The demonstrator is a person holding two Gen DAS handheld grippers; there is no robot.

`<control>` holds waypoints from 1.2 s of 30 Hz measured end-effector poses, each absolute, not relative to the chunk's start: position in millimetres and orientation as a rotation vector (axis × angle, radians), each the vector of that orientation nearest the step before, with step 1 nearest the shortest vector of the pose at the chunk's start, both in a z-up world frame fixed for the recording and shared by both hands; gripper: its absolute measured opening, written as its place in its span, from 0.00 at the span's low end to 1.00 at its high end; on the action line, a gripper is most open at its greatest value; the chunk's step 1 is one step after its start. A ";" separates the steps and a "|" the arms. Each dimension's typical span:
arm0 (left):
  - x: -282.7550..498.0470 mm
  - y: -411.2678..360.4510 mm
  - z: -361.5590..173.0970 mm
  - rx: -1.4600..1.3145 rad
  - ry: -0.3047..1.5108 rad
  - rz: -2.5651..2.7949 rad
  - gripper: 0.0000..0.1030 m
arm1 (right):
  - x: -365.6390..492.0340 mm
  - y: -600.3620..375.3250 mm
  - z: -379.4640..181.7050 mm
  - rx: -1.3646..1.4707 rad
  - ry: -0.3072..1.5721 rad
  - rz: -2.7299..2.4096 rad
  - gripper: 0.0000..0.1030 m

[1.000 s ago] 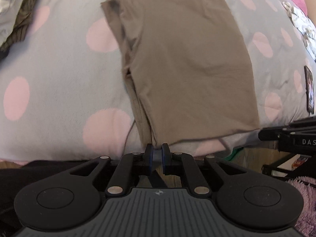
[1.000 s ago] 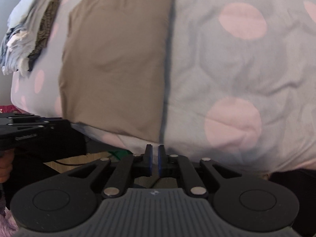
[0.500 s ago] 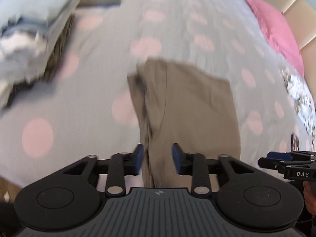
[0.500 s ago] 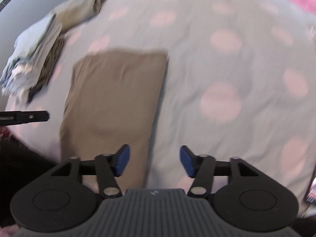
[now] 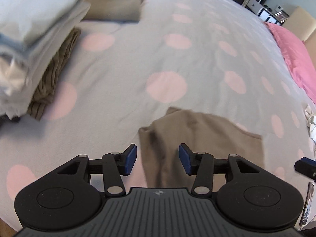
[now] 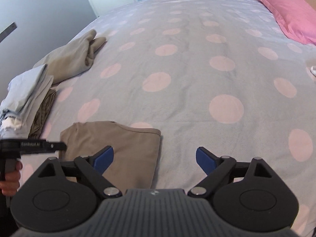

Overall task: Fold clothes
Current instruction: 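Grasp the folded brown shirt edge with both tools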

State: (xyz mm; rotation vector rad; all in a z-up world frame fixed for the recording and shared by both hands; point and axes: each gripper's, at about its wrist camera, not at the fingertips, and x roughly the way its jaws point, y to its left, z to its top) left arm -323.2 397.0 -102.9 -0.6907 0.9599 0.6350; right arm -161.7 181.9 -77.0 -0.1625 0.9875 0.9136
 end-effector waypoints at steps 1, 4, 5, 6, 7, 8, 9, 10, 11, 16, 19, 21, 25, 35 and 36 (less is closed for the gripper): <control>-324.6 398.0 -108.0 -0.700 0.960 0.634 0.44 | -160.2 182.4 -80.2 -0.150 0.992 0.913 0.89; -326.5 398.7 -119.6 -0.712 0.934 0.627 0.45 | -157.4 184.6 -91.3 -0.112 1.016 0.919 0.89; -326.4 399.1 -123.2 -0.716 0.927 0.625 0.46 | -156.7 185.0 -94.8 -0.100 1.023 0.920 0.89; -326.4 399.4 -126.7 -0.720 0.921 0.624 0.46 | -156.7 184.2 -97.7 -0.087 1.024 0.918 0.89; -326.6 398.8 -129.1 -0.717 0.916 0.626 0.47 | -156.7 183.5 -100.6 -0.074 1.025 0.916 0.89; -326.8 398.3 -131.6 -0.715 0.910 0.628 0.48 | -156.7 182.8 -103.5 -0.061 1.027 0.914 0.89; -326.8 397.5 -133.7 -0.710 0.905 0.630 0.49 | -156.4 182.3 -106.5 -0.051 1.030 0.913 0.89; -325.3 395.4 -133.9 -0.688 0.903 0.628 0.50 | -155.4 182.5 -109.9 -0.053 1.041 0.915 0.89; -323.8 393.3 -134.2 -0.666 0.901 0.625 0.51 | -154.3 182.6 -113.3 -0.052 1.053 0.917 0.89; -324.8 389.8 -132.7 -0.672 0.842 0.574 0.50 | -145.0 182.7 -127.2 -0.015 1.110 0.907 0.89; -325.9 391.1 -132.3 -0.694 0.823 0.549 0.50 | -140.9 182.2 -131.7 0.004 1.119 0.913 0.89; -325.1 393.2 -134.8 -0.708 0.830 0.550 0.50 | -139.6 182.5 -134.5 0.013 1.122 0.924 0.89; -321.6 396.3 -138.4 -0.713 0.835 0.558 0.50 | -140.5 188.4 -142.6 -0.005 1.135 0.945 0.88; -305.8 386.0 -139.1 -0.575 0.865 0.495 0.43 | -151.3 207.0 -154.0 -0.077 1.130 0.967 0.59; -305.7 385.4 -139.0 -0.571 0.863 0.488 0.41 | -152.5 208.8 -153.8 -0.086 1.126 0.970 0.57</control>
